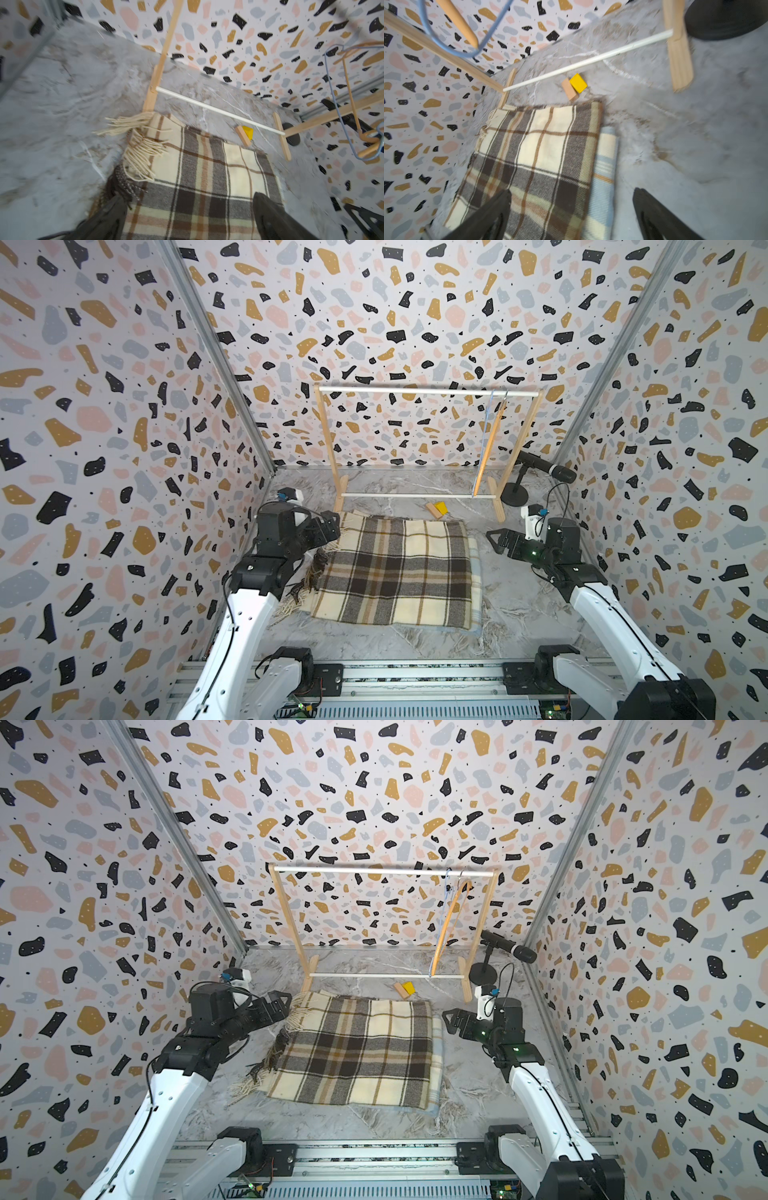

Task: Hang the scarf on the hanger
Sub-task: Pick up the hanger from the clothesline.

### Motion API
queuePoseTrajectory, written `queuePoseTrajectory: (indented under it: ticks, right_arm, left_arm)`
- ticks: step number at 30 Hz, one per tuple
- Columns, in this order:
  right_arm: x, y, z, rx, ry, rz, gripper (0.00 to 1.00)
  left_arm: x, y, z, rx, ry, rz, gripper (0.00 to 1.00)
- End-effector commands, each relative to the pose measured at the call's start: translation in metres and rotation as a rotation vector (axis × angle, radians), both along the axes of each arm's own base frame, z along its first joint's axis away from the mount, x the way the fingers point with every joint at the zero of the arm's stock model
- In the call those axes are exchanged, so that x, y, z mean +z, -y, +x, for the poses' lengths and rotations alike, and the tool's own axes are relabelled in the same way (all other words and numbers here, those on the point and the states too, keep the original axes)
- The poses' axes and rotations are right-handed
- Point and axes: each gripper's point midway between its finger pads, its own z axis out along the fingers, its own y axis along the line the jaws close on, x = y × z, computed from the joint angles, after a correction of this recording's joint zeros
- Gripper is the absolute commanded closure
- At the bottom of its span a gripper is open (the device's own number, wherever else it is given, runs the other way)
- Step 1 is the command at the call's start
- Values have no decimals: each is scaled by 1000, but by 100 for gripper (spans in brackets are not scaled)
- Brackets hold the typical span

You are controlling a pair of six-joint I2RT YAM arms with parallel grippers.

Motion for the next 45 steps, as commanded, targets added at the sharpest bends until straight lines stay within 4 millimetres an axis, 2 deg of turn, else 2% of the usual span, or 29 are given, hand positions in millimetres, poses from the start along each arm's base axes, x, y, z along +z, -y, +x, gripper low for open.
queuePoseTrajectory:
  ticks: [1,3,6,9,13,17,20,26,30,33,37,41,45]
  right_arm:
    - [3,-16,-4,47,-59,108,4]
    - [12,-16,0,55,-38,99,4]
    - [37,-15,10,55,18,87,3]
    - [75,-17,18,63,78,106,3]
    - [125,-17,24,61,153,120,7]
    - [167,-13,29,36,205,103,9]
    - [196,-16,41,41,239,106,12]
    - [238,-38,71,79,291,150,19]
    - [251,-59,88,109,317,145,20]
    - [248,-71,103,106,304,131,20]
    - [234,-84,124,83,271,99,19]
    - [215,-81,145,18,224,18,19]
    - [199,-81,158,-8,184,-36,18]
  left_arm:
    - [-14,41,2,-141,-44,-136,3]
    - [-22,56,5,-181,-58,-135,3]
    - [-30,78,10,-234,-71,-147,3]
    - [-39,99,11,-283,-86,-145,3]
    - [-54,114,12,-311,-113,-125,3]
    - [-72,121,12,-324,-149,-125,3]
    - [-82,123,11,-327,-166,-121,3]
    - [-90,123,10,-333,-188,-117,3]
    - [-92,123,10,-335,-187,-106,3]
    - [-94,123,9,-338,-191,-104,3]
    - [-95,123,9,-338,-195,-105,3]
    - [-95,122,8,-340,-191,-99,3]
    - [-95,121,7,-344,-188,-89,3]
